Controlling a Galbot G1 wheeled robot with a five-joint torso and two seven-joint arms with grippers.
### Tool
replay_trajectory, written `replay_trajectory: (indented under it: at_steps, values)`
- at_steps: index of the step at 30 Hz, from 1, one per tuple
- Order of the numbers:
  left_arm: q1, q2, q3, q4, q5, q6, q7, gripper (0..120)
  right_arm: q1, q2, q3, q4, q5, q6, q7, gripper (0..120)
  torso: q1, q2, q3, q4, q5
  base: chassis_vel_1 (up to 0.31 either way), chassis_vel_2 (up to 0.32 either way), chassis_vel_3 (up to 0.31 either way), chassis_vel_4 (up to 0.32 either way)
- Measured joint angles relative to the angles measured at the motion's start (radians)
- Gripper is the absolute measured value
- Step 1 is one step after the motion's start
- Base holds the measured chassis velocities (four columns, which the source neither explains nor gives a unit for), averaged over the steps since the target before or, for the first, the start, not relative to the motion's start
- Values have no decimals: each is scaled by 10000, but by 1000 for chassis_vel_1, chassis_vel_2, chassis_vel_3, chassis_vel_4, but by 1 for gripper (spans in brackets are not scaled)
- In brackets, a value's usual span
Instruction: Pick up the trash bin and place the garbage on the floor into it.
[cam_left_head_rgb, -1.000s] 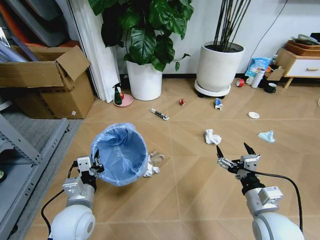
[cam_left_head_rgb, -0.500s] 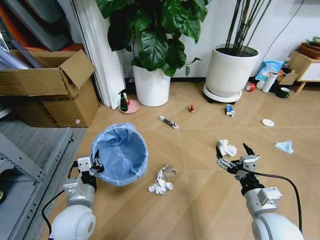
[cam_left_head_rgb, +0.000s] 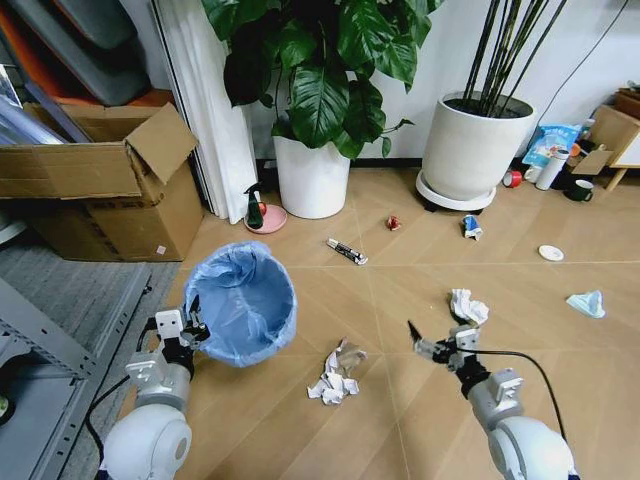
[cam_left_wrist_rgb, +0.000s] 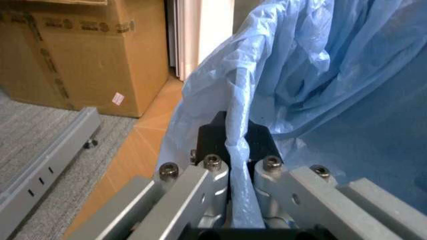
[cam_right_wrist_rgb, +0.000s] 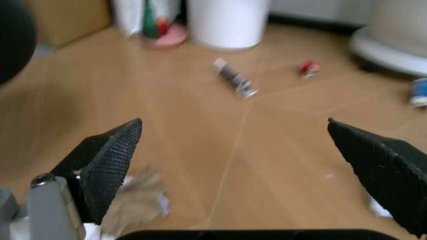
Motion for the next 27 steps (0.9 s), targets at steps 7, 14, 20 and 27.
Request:
replay_trajectory:
  at_steps: [7, 14, 20, 27]
  values:
    - [227, -183, -303, -71, 99, -10, -50, 0, 1859, -1599, -2346, -2283, 307, -61, -893, 100, 2, 0, 2, 4, -12, 0, 0, 0, 0]
    - [460, -368, -443, -130, 246, -36, -52, 0, 3696, -1386, -4452, -4244, 259, 61, -1000, 100, 2, 0, 2, 4, -11, 0, 0, 0, 0]
    - [668, -414, -617, -194, 310, -54, -58, 0, 4784, -410, -5590, -5872, 159, 139, -1021, 100, 2, -1, 2, 7, -6, 0, 0, 0, 0]
    - [762, -425, -616, -283, 370, -56, -74, 0, 5103, 14, -5734, -7199, 98, 163, -1083, 100, 2, 0, 2, 3, -7, 0, 0, 0, 0]
